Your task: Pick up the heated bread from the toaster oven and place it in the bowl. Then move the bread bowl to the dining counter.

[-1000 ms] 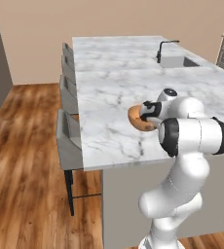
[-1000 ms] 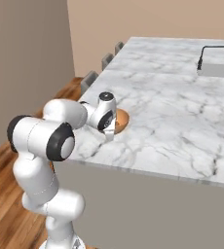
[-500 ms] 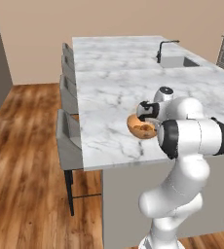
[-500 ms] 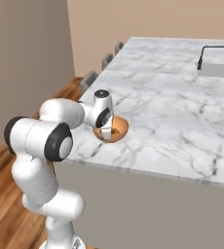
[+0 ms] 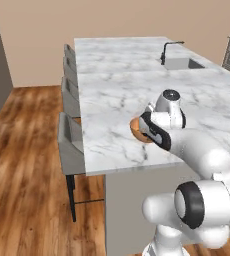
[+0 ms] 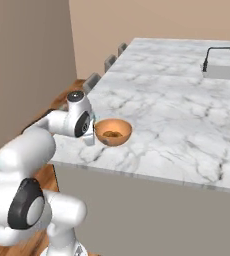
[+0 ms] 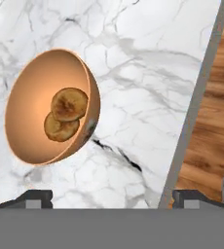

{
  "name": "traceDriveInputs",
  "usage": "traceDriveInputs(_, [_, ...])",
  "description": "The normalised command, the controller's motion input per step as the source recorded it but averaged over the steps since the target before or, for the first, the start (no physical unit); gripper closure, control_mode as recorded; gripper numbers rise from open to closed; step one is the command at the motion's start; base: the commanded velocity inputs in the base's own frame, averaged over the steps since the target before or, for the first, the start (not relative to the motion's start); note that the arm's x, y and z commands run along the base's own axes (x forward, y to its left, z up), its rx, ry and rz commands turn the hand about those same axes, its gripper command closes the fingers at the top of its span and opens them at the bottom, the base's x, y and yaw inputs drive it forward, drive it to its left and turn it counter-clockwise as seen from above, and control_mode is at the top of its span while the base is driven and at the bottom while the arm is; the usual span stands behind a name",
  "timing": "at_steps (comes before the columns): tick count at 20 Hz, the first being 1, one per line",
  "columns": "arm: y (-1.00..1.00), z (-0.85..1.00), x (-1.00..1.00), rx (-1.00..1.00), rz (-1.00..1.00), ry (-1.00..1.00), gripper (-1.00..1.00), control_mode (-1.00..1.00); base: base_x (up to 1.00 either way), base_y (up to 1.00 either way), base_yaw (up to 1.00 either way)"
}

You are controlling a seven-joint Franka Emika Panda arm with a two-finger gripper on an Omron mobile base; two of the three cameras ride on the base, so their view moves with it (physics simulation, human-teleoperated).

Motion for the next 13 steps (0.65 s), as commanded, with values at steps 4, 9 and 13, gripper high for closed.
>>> traceDriveInputs(4, [0.92, -0.47, -1.00, -0.24, 0.08, -0.05, -1.00, -1.00, 0.00, 0.00, 0.00])
traceDriveInputs(9, [0.31, -0.36, -0.58, -0.15, 0.06, -0.12, -1.00, -1.00, 0.00, 0.00, 0.00])
traceDriveInputs(13, [0.10, 0.01, -0.55, -0.01, 0.08, -0.27, -1.00, -1.00, 0.00, 0.00, 0.00])
